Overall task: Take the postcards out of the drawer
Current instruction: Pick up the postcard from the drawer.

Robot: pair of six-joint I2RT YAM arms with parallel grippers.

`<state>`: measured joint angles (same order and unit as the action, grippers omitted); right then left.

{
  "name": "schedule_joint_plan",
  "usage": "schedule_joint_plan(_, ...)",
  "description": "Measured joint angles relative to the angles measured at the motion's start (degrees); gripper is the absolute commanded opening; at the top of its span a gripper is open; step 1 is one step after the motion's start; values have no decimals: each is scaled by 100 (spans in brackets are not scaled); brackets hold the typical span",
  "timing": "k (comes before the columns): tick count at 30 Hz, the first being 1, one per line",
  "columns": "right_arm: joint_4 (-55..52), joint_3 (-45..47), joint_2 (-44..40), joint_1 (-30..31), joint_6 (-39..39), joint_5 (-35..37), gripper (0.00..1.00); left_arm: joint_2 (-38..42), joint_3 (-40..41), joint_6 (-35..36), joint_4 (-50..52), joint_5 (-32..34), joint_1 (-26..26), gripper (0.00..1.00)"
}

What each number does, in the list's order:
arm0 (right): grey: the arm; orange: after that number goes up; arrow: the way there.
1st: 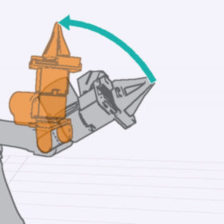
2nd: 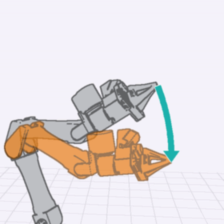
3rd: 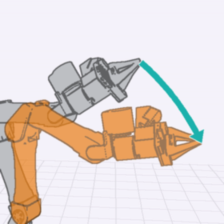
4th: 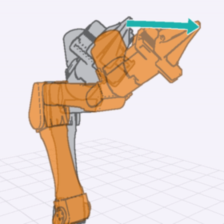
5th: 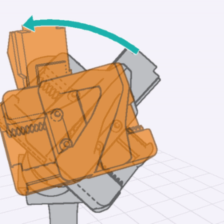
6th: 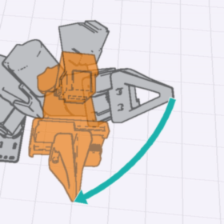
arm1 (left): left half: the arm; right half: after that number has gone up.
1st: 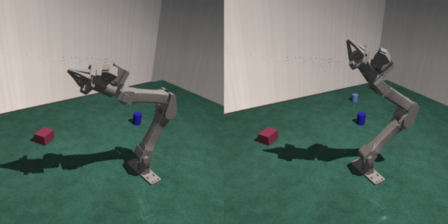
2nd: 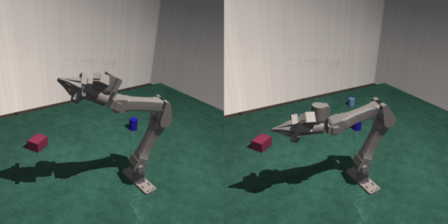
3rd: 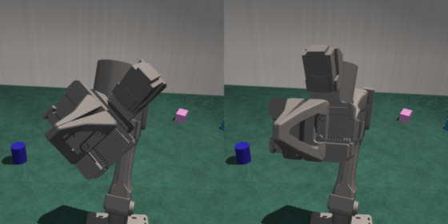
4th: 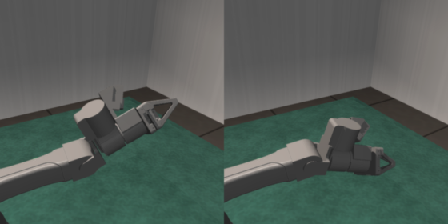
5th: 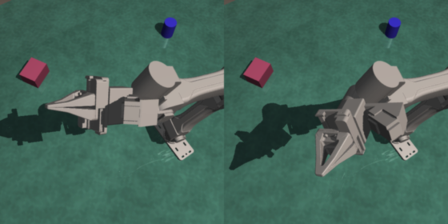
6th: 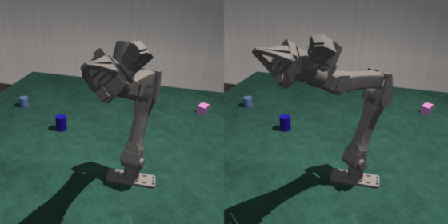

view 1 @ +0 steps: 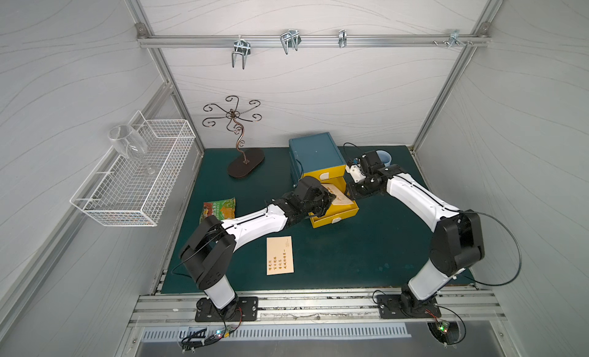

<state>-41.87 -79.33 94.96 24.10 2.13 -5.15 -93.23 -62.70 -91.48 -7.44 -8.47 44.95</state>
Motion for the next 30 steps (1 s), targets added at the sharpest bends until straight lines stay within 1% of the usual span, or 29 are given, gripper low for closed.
schedule_joint_plan(9, -181, -151, -468, 0, 11, 9, 56, 1222, 439, 546, 490, -179, 63, 0)
schedule_joint_plan(11, -234, -151, -621, -31, 66, -79, 57, 1545, 629, 713, 605, -190, 85, 0)
schedule_joint_plan(12, -251, -149, -737, -87, 127, -229, 57, 1738, 754, 828, 675, -199, 92, 0)
schedule_joint_plan(14, -221, -74, -1005, -260, 282, -693, 58, 2068, 1001, 1054, 734, -225, 92, 0)
schedule_joint_plan(17, 83, 350, -1676, -866, 671, -1768, 62, 2535, 1423, 1493, 697, -343, 79, 0)
schedule_joint_plan(20, 446, 850, -2352, -1399, 1088, -2798, 64, 2846, 1829, 1947, 422, -669, -2, 0)
schedule_joint_plan(23, 824, 1235, -2726, -1429, 1506, -3770, 65, 2929, 2070, 2444, 85, -1150, -87, 0)
schedule_joint_plan(25, 1134, 1556, -2868, -1392, 1797, -4282, 66, 2929, 2079, 2776, -26, -1469, -109, 0)
schedule_joint_plan(27, 1449, 1969, -3014, -1320, 2133, -4634, 67, 2935, 2076, 3082, -210, -1786, -120, 0)
schedule_joint_plan(30, 1687, 2455, -3226, -1099, 2507, -4833, 68, 2933, 2076, 3314, -490, -2120, -131, 0)
